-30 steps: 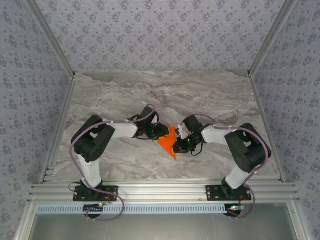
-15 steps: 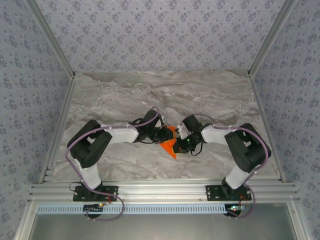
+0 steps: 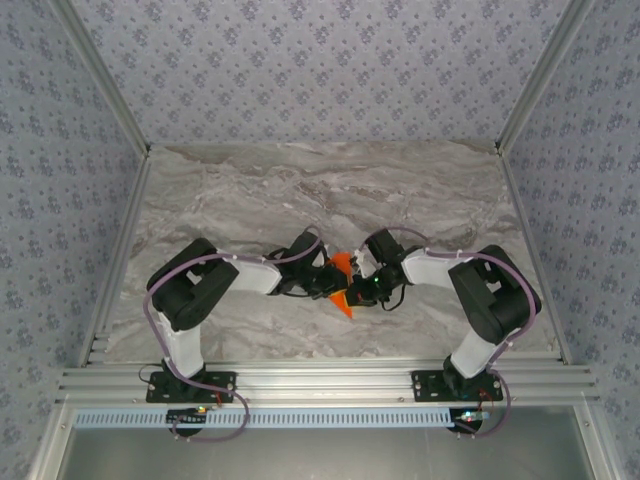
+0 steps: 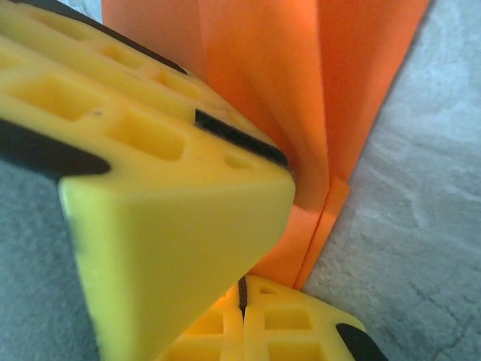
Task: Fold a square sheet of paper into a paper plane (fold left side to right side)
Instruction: Fourth fold the wing at the center of the table.
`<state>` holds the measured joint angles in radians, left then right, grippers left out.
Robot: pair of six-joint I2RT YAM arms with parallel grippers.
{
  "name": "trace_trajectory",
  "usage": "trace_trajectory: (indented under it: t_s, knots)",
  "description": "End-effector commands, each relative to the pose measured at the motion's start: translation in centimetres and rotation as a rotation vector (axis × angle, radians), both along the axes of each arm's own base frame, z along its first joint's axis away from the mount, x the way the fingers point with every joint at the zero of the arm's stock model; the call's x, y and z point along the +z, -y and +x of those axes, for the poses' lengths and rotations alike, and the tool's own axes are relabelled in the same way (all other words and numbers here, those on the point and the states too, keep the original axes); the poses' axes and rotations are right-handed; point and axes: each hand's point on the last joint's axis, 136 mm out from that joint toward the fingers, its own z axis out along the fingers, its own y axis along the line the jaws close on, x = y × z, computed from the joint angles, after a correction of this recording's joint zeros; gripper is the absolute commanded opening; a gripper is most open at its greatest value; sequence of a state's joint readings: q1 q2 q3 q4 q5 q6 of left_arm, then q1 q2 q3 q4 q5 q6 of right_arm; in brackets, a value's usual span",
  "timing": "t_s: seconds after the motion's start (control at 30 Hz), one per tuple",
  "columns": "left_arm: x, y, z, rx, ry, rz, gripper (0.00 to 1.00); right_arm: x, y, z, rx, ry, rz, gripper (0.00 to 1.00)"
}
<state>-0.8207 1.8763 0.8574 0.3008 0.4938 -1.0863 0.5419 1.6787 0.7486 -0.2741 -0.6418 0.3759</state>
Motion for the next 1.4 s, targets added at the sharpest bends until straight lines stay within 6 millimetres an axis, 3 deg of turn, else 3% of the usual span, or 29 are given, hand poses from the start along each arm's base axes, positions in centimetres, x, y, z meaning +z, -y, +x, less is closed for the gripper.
trace_trajectory:
  t_s: [0.0,0.3,0.9,1.13,1.37]
  knots:
    - [-1.8,-0.6,-0.5,0.011,-0.019,0.046,0.15,-5.0,5.2,-2.5,-0.011,-0.078,-0.304,0.00]
    - [-3.6,-3.8,2.2,0.054,0.008,0.189,0.14,-5.5,5.8,-3.0,0.010,-0.093,-0.362,0.00]
    - [-3.0,-6.6,11.6,0.127,0.112,0.209,0.14,-5.8,5.9,-3.9,0.032,-0.107,-0.392,0.00]
    - [-3.0,-7.0,14.0,0.139,0.123,0.223,0.15,-5.8,6.0,-4.1,0.035,-0.109,-0.397,0.00]
    - [-3.4,-9.2,16.0,0.188,0.125,0.251,0.15,-5.8,5.9,-4.3,0.039,-0.109,-0.396,0.00]
